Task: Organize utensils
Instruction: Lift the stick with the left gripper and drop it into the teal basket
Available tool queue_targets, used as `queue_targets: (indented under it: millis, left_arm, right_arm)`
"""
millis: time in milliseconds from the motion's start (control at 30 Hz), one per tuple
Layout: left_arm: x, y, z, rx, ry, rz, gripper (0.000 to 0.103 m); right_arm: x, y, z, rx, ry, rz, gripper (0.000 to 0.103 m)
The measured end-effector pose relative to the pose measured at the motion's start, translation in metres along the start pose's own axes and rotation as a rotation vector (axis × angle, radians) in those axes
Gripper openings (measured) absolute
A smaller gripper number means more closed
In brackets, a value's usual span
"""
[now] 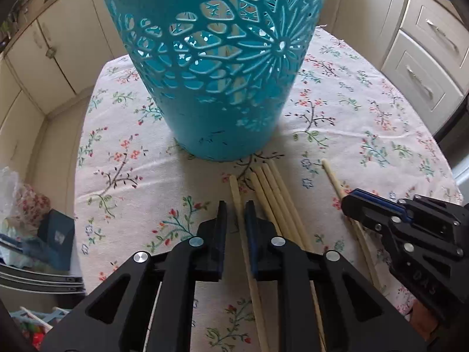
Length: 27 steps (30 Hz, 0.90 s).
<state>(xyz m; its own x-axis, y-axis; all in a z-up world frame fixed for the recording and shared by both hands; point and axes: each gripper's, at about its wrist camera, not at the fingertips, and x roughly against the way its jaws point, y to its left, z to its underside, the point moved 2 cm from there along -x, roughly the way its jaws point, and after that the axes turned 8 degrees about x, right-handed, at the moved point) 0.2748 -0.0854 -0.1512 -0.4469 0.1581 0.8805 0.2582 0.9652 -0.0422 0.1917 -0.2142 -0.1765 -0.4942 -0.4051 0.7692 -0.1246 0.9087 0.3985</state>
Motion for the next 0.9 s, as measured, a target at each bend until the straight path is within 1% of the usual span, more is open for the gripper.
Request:
queue_targets:
  millis: [67,133,233,333,400,467,533,567,633,667,733,800,833,900]
  left_arm:
    - [0.001,-0.003,0.002,-0.018,-0.022,-0.013,0.005]
    - [0.004,-0.002,0.005,-0.004,-0.029,-0.009,0.005]
    - [0.018,0.009,0.016,0.037,-0.041,0.063,0.005]
    - [0.053,0.021,0.021,0.057,-0.104,0.221,0.005]
    - [0.091,0.034,0.015,0.084,-0.179,0.337,0.005]
    - [0.123,0.044,0.007,0.122,-0.253,0.405,0.005]
    - [0.150,0.054,-0.008,0.162,-0.325,0.452,0.005]
    - [0.166,0.059,-0.019,0.185,-0.373,0.473,0.005]
    - [0.186,0.065,-0.039,0.221,-0.452,0.490,0.005]
    - [0.194,0.065,-0.053,0.235,-0.497,0.485,0.005]
    - [0.202,0.060,-0.073,0.248,-0.558,0.452,0.005]
    - [0.206,0.053,-0.095,0.269,-0.635,0.398,0.005]
    - [0.208,0.052,-0.101,0.279,-0.653,0.386,0.005]
    - [0.208,0.049,-0.123,0.315,-0.716,0.358,0.005]
  right_arm:
    - [-0.001,-0.001,0.000,0.000,-0.007,-0.005,0.007]
    - [-0.002,-0.001,-0.001,0.002,-0.011,-0.005,0.007]
    - [-0.002,0.001,-0.001,0.007,-0.016,0.000,0.007]
    - [-0.003,0.002,-0.001,0.010,-0.020,0.005,0.007]
    - [-0.002,0.003,0.000,0.013,-0.023,0.009,0.007]
    - [-0.001,0.004,0.001,0.016,-0.025,0.013,0.007]
    - [-0.001,0.004,0.001,0.017,-0.027,0.014,0.007]
    - [-0.001,0.003,0.001,0.016,-0.028,0.014,0.007]
    - [0.000,0.002,0.002,0.014,-0.029,0.011,0.007]
    - [0.000,0.002,0.001,0.012,-0.029,0.009,0.007]
    - [0.000,0.002,0.002,0.012,-0.030,0.009,0.007]
    - [0.000,0.002,0.002,0.011,-0.031,0.007,0.007]
    - [0.000,0.002,0.002,0.009,-0.031,0.004,0.007]
    - [0.001,0.001,0.002,0.003,-0.031,-0.002,0.007]
